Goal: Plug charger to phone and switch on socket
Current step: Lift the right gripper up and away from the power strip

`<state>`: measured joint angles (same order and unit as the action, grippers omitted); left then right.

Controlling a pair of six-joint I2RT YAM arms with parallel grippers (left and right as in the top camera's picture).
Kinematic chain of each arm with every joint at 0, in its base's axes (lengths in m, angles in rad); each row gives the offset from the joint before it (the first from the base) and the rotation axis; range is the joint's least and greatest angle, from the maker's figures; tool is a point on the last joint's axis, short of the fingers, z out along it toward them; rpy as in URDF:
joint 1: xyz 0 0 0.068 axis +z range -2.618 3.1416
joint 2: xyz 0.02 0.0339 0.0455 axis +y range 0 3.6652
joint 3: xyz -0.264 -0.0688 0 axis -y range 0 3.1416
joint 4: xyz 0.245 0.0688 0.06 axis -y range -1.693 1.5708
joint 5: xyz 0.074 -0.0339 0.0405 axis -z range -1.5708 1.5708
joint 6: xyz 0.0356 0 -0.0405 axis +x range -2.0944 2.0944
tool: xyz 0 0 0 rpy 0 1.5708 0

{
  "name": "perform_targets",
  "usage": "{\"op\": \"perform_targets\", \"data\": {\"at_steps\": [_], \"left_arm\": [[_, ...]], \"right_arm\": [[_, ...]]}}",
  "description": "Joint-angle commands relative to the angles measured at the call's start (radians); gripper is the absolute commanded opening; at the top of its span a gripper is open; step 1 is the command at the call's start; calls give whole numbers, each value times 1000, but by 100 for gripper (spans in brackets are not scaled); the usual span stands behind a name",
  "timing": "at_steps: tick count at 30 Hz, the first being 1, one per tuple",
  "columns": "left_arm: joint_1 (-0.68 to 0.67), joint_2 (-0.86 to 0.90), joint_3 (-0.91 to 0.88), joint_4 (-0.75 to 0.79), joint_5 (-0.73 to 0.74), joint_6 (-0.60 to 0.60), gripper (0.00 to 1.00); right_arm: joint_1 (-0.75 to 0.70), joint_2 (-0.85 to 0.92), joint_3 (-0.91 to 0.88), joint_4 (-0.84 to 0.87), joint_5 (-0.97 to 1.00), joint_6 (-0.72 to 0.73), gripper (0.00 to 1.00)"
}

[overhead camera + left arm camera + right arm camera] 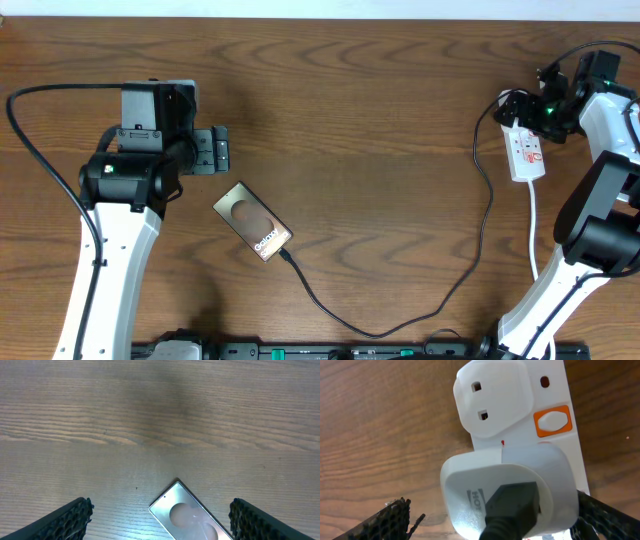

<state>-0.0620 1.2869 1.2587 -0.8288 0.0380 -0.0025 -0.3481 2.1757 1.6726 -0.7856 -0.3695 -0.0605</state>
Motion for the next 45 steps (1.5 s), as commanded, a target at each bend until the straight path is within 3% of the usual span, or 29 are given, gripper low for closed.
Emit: {"op": "perform_targets", "data": {"at_steps": [1, 10, 21, 36, 45], "left_arm": [[-1, -2, 21, 0, -16, 2, 90], [-1, -2, 21, 0, -16, 2, 90], [-1, -2, 21, 0, -16, 2, 90], [-1, -2, 21, 0, -16, 2, 90], [-1, -2, 21, 0, -16, 2, 90]], "right_arm": [[62, 35, -52, -56, -252, 38, 93], [62, 35, -52, -64, -250, 39, 92], [16, -8, -48, -110, 34, 128, 99], [-97, -296, -48, -270, 260, 150, 99], [-89, -554, -48, -418, 190, 170, 99]]}}
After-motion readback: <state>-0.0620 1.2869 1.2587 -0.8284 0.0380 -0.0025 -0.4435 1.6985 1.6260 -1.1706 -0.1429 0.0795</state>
